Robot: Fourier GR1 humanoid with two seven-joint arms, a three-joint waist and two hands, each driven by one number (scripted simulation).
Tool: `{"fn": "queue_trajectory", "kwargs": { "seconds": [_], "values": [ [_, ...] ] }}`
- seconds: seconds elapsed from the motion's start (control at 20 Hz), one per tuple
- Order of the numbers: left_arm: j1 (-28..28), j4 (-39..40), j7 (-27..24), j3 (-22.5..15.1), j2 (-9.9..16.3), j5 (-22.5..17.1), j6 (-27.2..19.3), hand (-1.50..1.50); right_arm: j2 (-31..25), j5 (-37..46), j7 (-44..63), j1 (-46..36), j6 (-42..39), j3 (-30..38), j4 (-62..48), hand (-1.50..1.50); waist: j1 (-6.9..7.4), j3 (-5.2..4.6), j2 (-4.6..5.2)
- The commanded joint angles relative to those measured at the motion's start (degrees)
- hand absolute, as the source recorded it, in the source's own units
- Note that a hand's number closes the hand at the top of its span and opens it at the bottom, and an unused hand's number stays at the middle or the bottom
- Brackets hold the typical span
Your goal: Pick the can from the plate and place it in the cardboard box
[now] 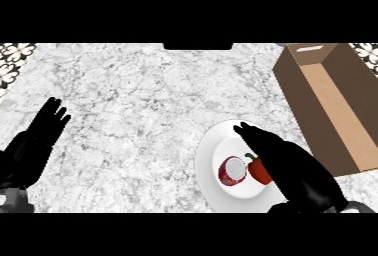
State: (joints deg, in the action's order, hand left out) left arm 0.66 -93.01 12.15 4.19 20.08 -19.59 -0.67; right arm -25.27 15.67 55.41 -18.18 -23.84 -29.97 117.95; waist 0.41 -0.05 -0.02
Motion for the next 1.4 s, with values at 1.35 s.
{"fn": "queue_trajectory", "kwargs": {
  "seconds": [1.35],
  "values": [
    [1.55,0.08,3.10,6.39,-3.41,3.06,4.87,0.00,14.18,21.60,-8.44,2.29,-8.17,0.93,-14.21,-1.50,-0.28,0.05,0.02]
  ]
}}
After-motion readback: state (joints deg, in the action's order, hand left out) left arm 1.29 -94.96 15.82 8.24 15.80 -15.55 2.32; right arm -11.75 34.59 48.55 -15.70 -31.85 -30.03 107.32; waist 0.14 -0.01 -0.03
